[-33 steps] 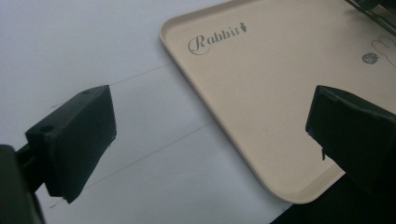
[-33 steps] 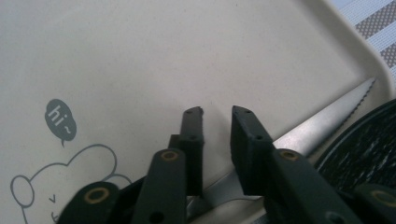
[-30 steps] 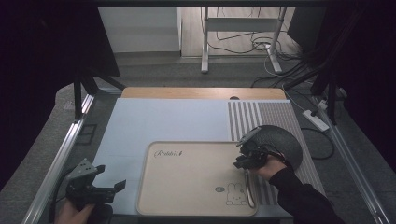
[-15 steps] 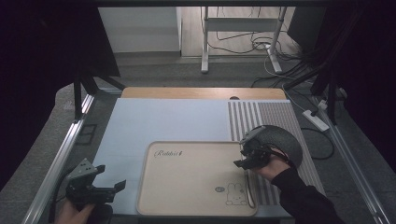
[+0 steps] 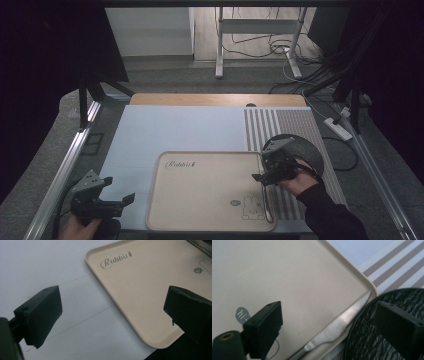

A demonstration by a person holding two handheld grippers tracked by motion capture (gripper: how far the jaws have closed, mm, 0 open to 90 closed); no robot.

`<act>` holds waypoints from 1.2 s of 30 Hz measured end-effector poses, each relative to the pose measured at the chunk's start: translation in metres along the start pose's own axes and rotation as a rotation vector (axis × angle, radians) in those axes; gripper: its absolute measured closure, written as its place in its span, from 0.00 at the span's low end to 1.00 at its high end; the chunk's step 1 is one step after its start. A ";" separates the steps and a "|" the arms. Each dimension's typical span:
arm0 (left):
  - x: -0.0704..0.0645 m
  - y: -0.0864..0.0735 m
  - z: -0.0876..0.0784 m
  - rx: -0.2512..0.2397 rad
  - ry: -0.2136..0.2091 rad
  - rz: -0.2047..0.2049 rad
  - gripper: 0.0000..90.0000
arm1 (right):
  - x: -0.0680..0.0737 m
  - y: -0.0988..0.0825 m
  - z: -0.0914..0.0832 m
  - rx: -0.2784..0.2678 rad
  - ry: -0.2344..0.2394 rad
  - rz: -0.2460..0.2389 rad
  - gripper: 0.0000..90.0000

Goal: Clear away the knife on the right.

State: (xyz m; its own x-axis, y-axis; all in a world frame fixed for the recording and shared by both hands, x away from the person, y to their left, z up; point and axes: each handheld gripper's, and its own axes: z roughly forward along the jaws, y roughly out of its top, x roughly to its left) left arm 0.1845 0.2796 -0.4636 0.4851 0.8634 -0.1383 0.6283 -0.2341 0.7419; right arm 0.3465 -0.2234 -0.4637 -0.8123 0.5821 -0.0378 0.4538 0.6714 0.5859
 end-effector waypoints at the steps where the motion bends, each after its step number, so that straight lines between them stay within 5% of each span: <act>1: 0.000 0.000 0.000 0.000 0.000 0.000 0.03 | -0.001 -0.002 -0.002 -0.001 0.002 0.005 0.07; 12: 0.000 0.000 0.000 0.001 0.001 0.004 0.03 | -0.006 -0.029 -0.023 -0.040 -0.014 0.099 0.00; 24: 0.000 0.000 0.000 0.003 0.000 0.000 0.03 | -0.004 -0.054 -0.044 -0.067 -0.081 0.153 0.00; 36: 0.000 0.000 0.000 0.003 -0.001 -0.003 0.03 | -0.002 -0.073 -0.064 -0.104 -0.094 0.216 0.00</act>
State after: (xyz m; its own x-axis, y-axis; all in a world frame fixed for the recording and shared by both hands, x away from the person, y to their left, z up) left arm 0.1849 0.2795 -0.4636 0.4834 0.8639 -0.1413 0.6315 -0.2324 0.7397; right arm 0.2910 -0.3033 -0.4545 -0.6609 0.7501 0.0246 0.5685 0.4789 0.6689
